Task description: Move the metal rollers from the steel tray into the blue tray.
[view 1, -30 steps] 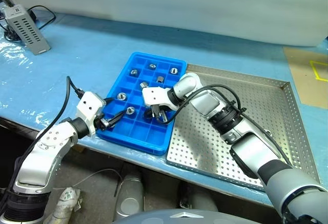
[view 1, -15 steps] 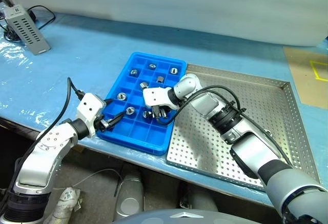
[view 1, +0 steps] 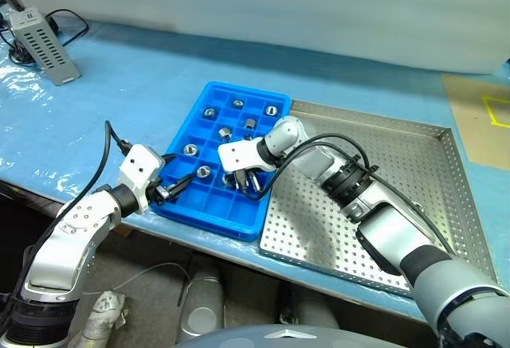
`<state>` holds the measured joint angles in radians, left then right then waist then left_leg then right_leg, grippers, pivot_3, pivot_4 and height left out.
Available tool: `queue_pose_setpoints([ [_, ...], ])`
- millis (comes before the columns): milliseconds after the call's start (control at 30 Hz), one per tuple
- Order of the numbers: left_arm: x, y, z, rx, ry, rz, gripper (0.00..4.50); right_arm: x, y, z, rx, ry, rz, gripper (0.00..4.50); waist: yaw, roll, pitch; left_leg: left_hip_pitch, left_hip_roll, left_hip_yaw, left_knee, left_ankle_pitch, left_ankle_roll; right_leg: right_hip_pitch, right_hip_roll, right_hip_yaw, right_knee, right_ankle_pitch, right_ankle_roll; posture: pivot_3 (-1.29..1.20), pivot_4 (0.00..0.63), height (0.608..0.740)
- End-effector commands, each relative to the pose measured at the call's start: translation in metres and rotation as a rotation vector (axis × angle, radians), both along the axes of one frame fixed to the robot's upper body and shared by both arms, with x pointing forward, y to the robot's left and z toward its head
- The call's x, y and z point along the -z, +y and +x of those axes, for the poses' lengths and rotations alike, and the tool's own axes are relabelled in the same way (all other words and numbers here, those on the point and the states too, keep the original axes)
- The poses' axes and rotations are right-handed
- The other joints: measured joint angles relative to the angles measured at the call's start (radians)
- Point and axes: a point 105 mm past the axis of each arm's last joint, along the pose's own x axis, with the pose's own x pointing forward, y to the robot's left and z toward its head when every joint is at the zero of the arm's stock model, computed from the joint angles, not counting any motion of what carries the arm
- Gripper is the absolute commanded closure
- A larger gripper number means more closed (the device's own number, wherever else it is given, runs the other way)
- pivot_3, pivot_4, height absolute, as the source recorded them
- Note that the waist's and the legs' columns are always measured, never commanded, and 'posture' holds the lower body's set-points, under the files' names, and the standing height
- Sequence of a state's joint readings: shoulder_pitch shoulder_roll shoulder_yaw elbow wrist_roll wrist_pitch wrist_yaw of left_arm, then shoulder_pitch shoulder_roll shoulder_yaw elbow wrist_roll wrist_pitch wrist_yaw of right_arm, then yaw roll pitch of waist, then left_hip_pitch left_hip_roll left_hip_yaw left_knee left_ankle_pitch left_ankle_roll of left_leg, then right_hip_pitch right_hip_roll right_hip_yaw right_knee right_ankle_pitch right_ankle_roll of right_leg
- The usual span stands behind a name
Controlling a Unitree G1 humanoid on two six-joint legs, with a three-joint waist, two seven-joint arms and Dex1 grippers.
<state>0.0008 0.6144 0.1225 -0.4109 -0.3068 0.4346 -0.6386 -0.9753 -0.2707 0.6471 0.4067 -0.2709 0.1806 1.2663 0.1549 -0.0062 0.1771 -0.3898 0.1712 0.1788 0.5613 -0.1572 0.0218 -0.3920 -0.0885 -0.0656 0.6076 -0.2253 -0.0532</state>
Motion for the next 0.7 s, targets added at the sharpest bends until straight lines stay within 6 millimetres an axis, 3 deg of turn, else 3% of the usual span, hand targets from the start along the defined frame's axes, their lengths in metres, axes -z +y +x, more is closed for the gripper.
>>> queue_pose_setpoints([
  [33,-0.01,-0.002,0.001,0.011,-0.044,0.012,1.2,0.015,-0.011,0.0,0.019,0.024,-0.071,4.47,0.0,0.0,0.0,0.001,0.0,0.0,0.0,0.0,0.0,0.001,0.0,0.0,0.0,0.0,0.0,0.3,0.15,0.74],
  [467,-0.008,-0.004,0.003,0.022,-0.043,0.017,1.2,0.0,-0.003,-0.003,0.003,0.019,0.0,4.47,0.001,0.0,0.0,0.004,0.0,0.0,-0.001,0.0,0.0,0.003,0.0,0.001,0.0,0.0,0.0,0.29,0.15,0.74],
  [567,-0.008,-0.005,0.005,0.028,-0.045,0.019,1.2,-0.005,-0.002,-0.003,-0.008,0.008,0.011,3.86,0.001,0.0,0.0,0.003,0.0,0.0,-0.001,0.0,0.0,0.002,0.0,0.001,-0.001,0.0,0.0,0.28,0.15,0.74],
  [700,-0.008,-0.006,0.005,0.033,-0.046,0.019,1.2,-0.003,-0.006,0.002,0.01,-0.023,-0.015,2.57,0.001,0.0,0.0,0.002,0.0,0.0,-0.001,0.0,0.0,0.002,0.0,0.001,-0.001,0.0,0.0,0.28,0.15,0.74],
])
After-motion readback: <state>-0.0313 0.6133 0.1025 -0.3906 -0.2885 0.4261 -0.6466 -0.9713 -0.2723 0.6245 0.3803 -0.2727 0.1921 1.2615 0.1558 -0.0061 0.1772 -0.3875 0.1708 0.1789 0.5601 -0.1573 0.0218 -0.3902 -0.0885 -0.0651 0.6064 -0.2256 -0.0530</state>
